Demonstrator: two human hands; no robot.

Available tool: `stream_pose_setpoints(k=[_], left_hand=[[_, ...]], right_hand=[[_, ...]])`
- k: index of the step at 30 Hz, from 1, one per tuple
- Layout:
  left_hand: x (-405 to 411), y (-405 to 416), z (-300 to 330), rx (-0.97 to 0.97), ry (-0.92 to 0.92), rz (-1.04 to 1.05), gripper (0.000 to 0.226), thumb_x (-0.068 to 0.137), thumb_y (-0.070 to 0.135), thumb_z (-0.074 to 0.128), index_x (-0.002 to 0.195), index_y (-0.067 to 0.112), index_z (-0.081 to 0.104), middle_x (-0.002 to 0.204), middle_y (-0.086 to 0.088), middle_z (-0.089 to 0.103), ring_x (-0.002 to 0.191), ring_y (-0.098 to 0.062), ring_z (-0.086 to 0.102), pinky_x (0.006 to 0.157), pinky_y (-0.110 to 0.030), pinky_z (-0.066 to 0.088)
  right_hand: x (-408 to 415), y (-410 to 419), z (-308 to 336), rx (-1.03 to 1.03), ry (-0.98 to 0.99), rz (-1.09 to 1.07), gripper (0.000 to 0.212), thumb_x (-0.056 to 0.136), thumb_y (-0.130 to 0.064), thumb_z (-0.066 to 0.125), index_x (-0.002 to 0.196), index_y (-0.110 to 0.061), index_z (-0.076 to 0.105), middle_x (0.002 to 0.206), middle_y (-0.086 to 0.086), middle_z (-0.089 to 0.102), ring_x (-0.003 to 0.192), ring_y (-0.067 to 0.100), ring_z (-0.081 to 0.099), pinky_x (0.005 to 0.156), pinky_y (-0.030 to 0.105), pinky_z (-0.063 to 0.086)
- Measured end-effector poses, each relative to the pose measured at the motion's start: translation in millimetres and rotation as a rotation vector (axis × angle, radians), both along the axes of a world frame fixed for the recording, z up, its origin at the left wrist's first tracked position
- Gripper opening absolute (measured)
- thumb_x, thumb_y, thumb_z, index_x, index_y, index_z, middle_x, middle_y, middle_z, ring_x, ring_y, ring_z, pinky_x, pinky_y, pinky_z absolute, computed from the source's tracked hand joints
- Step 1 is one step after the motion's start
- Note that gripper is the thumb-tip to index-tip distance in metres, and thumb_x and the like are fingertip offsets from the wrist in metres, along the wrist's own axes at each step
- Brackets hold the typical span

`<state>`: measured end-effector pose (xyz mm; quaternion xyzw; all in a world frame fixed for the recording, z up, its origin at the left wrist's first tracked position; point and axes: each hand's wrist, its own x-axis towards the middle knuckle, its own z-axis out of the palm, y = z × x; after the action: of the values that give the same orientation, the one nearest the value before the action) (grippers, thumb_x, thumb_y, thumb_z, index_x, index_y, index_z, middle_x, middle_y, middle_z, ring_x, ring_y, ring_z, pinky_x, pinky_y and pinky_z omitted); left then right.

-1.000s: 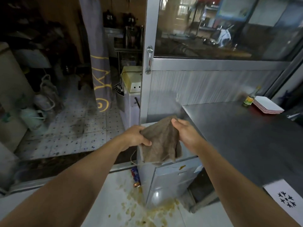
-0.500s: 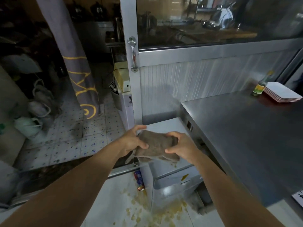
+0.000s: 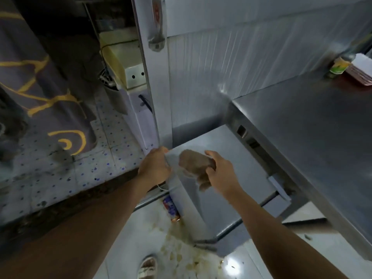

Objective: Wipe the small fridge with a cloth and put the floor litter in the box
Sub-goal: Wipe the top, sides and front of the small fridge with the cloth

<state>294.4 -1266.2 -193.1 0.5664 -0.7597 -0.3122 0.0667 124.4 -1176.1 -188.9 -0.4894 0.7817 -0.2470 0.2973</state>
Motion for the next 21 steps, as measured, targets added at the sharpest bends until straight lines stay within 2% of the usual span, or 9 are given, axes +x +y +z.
stream_pose_setpoints(k=[3, 6, 8, 10, 12, 14, 16, 18, 21], left_hand=[[9, -32, -19, 0.064, -0.006, -0.017, 0.05, 0.083, 0.012, 0.064, 0.13, 0.011, 0.045, 0.131, -0.012, 0.051, 0.119, -0.029, 0.05, 0.098, -0.039, 0.043], [9, -56, -43, 0.126, 0.016, -0.052, 0.056, 0.083, 0.012, 0.064, 0.135, 0.013, 0.041, 0.137, -0.011, 0.047, 0.124, -0.028, 0.046, 0.102, -0.04, 0.04], [7, -64, -57, 0.158, 0.027, -0.072, 0.057, 0.083, 0.013, 0.064, 0.135, 0.013, 0.04, 0.139, -0.011, 0.046, 0.125, -0.028, 0.045, 0.103, -0.041, 0.04], [5, -69, -70, 0.169, 0.024, -0.076, 0.057, 0.085, 0.013, 0.063, 0.136, 0.013, 0.039, 0.139, -0.011, 0.045, 0.126, -0.027, 0.044, 0.104, -0.04, 0.04], [4, -74, -81, 0.189, 0.032, -0.058, 0.058, 0.086, 0.011, 0.062, 0.138, 0.014, 0.036, 0.141, -0.01, 0.043, 0.128, -0.026, 0.042, 0.105, -0.04, 0.039], [3, -78, -91, 0.203, 0.038, -0.044, 0.06, 0.086, 0.01, 0.062, 0.139, 0.013, 0.033, 0.143, -0.009, 0.043, 0.13, -0.026, 0.041, 0.107, -0.041, 0.038], [3, -82, -99, 0.201, 0.037, -0.037, 0.061, 0.085, 0.009, 0.062, 0.138, 0.011, 0.032, 0.142, -0.011, 0.043, 0.13, -0.027, 0.042, 0.106, -0.042, 0.039], [5, -83, -104, 0.19, 0.03, -0.022, 0.06, 0.084, 0.009, 0.062, 0.136, 0.01, 0.032, 0.14, -0.012, 0.044, 0.128, -0.029, 0.044, 0.104, -0.043, 0.039], [11, -83, -109, 0.173, 0.016, 0.004, 0.06, 0.083, 0.008, 0.063, 0.135, 0.009, 0.032, 0.14, -0.015, 0.043, 0.128, -0.03, 0.043, 0.104, -0.044, 0.039]], right_hand=[[10, -35, -23, -0.082, 0.125, -0.112, 0.047, 0.091, -0.007, 0.048, 0.137, -0.018, 0.044, 0.125, 0.007, 0.058, 0.106, 0.022, 0.058, 0.092, 0.03, 0.045], [21, -59, -61, 0.023, 0.264, 0.078, 0.058, 0.09, -0.025, 0.057, 0.142, -0.013, 0.036, 0.15, 0.007, 0.03, 0.135, 0.024, 0.032, 0.109, 0.032, 0.029], [26, -66, -83, 0.089, 0.305, 0.117, 0.06, 0.091, -0.032, 0.056, 0.142, -0.01, 0.035, 0.155, 0.007, 0.021, 0.141, 0.024, 0.022, 0.113, 0.034, 0.024], [24, -73, -98, 0.037, 0.35, 0.062, 0.057, 0.093, -0.033, 0.049, 0.143, -0.009, 0.036, 0.155, 0.01, 0.022, 0.141, 0.027, 0.023, 0.114, 0.037, 0.025], [21, -84, -110, -0.023, 0.396, 0.104, 0.06, 0.092, -0.039, 0.031, 0.144, -0.01, 0.033, 0.154, 0.013, 0.023, 0.141, 0.031, 0.024, 0.115, 0.043, 0.026], [19, -97, -120, 0.019, 0.438, 0.223, 0.063, 0.091, -0.042, 0.017, 0.149, -0.017, 0.022, 0.158, 0.009, 0.013, 0.145, 0.029, 0.013, 0.117, 0.045, 0.017], [21, -111, -129, 0.099, 0.473, 0.303, 0.055, 0.097, -0.038, 0.017, 0.151, -0.026, 0.01, 0.159, 0.001, 0.002, 0.146, 0.022, 0.0, 0.12, 0.042, 0.005], [29, -124, -133, 0.082, 0.506, 0.345, 0.057, 0.094, -0.039, 0.016, 0.15, -0.027, 0.013, 0.159, -0.002, 0.007, 0.146, 0.02, 0.001, 0.118, 0.039, 0.002], [41, -129, -135, 0.002, 0.521, 0.396, 0.058, 0.088, -0.04, 0.024, 0.142, -0.025, 0.036, 0.151, 0.0, 0.032, 0.143, 0.025, 0.019, 0.117, 0.041, 0.012]])
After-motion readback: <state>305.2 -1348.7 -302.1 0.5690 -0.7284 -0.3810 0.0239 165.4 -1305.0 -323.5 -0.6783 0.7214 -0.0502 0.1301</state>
